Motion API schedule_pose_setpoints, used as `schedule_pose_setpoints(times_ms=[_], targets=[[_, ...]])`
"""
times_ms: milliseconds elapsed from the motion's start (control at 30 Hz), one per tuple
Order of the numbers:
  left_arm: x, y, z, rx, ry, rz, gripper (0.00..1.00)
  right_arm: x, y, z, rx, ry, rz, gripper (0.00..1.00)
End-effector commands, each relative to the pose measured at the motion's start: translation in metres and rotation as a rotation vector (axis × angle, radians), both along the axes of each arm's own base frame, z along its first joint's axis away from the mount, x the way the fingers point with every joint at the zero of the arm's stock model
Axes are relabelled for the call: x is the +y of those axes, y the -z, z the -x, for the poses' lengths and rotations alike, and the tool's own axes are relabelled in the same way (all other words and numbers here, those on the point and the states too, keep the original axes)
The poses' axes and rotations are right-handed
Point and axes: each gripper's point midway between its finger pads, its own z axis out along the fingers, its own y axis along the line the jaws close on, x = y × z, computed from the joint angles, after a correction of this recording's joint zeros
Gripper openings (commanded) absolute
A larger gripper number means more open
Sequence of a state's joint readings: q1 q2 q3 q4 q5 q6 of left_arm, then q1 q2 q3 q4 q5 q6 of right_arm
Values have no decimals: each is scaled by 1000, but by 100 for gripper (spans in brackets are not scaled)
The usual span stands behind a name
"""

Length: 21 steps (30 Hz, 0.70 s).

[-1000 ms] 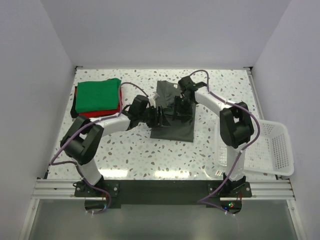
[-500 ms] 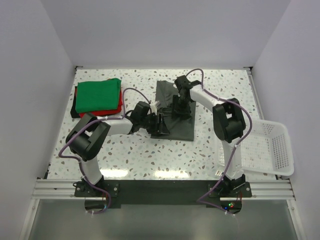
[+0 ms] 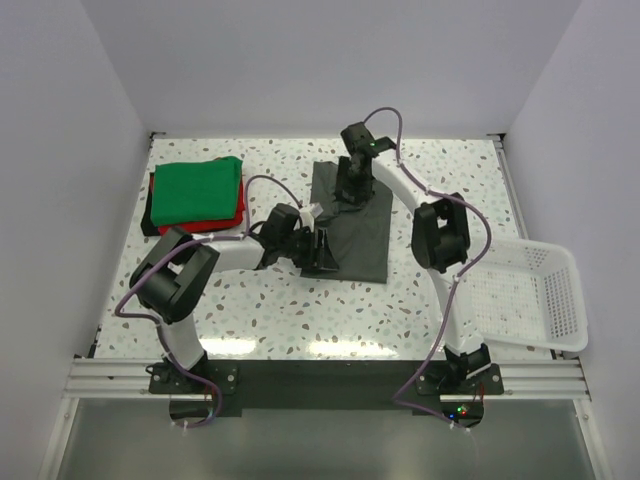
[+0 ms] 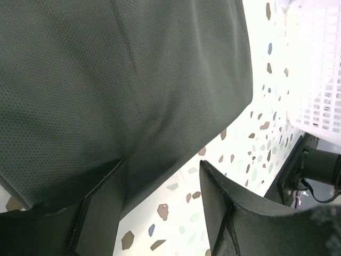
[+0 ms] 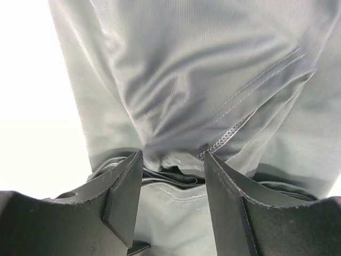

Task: Fold and stack the t-shirts
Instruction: Fold the tshirt

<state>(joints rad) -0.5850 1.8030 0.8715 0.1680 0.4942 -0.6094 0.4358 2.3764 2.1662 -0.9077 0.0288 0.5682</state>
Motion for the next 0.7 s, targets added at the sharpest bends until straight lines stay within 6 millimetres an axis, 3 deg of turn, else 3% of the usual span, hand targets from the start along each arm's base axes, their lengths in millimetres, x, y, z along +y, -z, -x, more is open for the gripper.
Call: schedule_pose_setpoints(times_ms=[0, 67, 133, 167, 233, 267, 333, 467, 667], targets=[[14, 4, 10, -7, 15, -76, 62, -6, -46, -13, -79, 25, -36, 53], [13, -4, 7, -22, 13, -75, 63, -8, -49, -6, -72, 17, -48, 53], [10, -21, 1, -51, 6, -60, 63, -12, -66, -1, -94, 12, -66, 54], [9, -27, -2, -62, 3, -54, 63, -12, -61, 10, -64, -5, -75, 54], [5, -44, -7, -86, -4, -35, 63, -14, -78, 20, -83, -15, -91, 54], [4, -51, -10, -98, -10, -27, 63, -18, -69, 32, -52, -22, -80, 54], [7, -61, -11, -100, -32, -40, 64, -23, -85, 44, -71, -31, -87, 54], [18, -73, -18, -110, -104, -80, 64, -40, -70, 88, 12, -39, -61, 54], [47, -58, -19, -38, -215, -158, 61, -56, -32, 155, 153, -48, -78, 53]])
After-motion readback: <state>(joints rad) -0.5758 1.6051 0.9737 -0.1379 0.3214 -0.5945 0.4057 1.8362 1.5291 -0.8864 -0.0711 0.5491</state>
